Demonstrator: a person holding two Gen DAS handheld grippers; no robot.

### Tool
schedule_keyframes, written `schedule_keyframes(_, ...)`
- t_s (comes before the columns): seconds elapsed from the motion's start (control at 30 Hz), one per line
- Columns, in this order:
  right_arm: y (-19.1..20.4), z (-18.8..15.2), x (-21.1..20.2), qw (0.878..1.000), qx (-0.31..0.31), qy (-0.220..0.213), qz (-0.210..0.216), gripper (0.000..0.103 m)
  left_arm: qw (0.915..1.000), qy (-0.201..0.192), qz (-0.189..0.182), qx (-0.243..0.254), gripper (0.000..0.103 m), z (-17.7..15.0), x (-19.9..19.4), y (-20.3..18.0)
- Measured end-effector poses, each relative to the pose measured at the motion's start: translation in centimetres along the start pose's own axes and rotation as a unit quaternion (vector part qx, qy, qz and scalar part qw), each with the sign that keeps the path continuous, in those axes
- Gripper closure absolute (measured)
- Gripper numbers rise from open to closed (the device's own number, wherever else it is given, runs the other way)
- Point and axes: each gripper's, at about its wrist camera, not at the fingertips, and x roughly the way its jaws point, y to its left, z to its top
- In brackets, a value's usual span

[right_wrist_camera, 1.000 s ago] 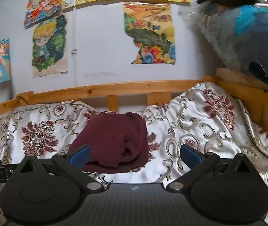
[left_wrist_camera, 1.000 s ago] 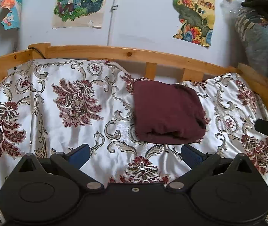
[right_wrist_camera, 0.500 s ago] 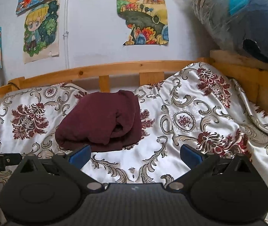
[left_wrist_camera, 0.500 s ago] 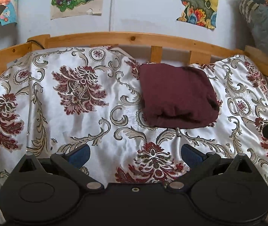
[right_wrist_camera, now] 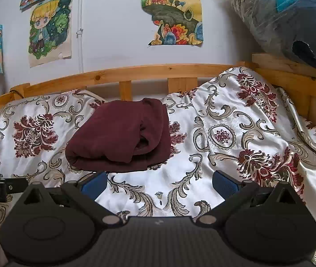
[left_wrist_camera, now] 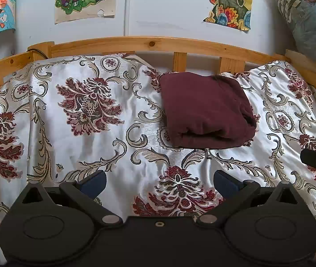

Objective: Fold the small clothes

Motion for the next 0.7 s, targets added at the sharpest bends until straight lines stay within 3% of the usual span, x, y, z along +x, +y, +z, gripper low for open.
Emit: schedule_keyframes(0.7, 0.05, -0.05, 0.39, 1.0, -0.004, 0.007, 0.003, 0.0, 1.0, 0.002, 0.001, -0.005, 0.001, -0.02, 0.03, 0.14)
